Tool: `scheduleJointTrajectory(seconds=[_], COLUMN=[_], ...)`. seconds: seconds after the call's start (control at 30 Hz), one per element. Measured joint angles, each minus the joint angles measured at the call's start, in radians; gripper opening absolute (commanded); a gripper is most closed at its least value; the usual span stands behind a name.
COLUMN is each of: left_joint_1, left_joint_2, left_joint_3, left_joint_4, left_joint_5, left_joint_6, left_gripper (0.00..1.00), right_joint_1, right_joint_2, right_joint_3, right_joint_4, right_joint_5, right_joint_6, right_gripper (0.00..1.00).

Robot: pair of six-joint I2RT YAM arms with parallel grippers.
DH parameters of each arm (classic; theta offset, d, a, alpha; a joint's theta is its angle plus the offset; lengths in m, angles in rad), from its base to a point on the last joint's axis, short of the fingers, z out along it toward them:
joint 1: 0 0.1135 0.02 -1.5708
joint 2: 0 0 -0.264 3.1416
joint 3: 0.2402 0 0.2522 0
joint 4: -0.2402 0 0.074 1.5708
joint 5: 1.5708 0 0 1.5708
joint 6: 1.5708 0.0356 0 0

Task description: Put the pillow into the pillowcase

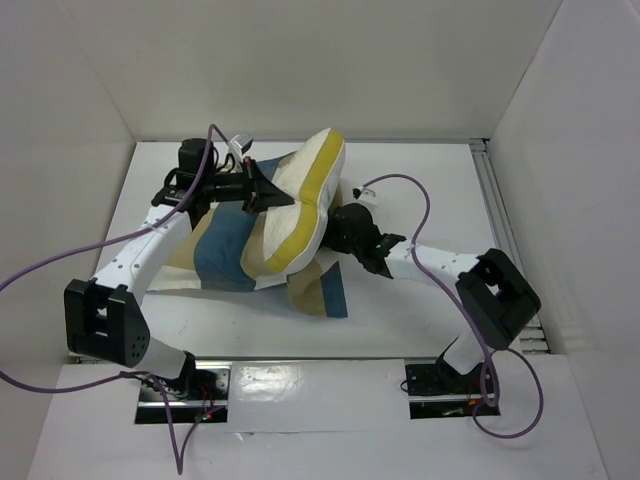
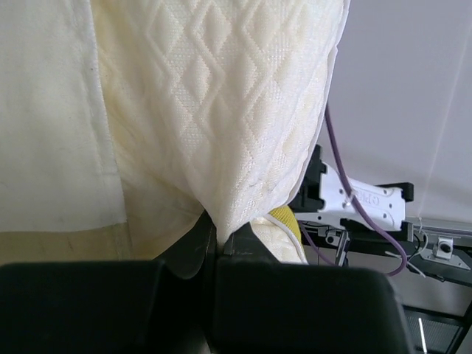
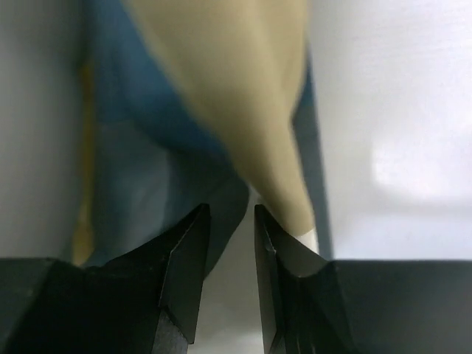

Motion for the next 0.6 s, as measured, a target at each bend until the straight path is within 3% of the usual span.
scheduleJointTrajectory(seconds=[0.17,0.3,0.6], left_joint_1=[0.013,0.026,0.036], left_joint_2=[-0.023,-0.031,-0.059], left_joint_3=[0.000,0.000,-0.017], left_joint_4=[0.000,0.000,0.016], left_joint_5=[0.001,0.006,0.022], left_joint_6=[-0.006,-0.024,-0.050], left_gripper=[0.00,0.00,0.00], right_joint_1=[-0.058,-0.079,-0.074], right_joint_2=[0.107,0.153,0.156], right_joint_3=[0.040,0.116,0.123], right_joint_4=[0.061,0.076,0.160], right_joint_5=[-0.029,-0.048,-0.116], right_joint_6=[0.004,-0.007,-0.014], right_gripper=[0.62,0.72,0.95])
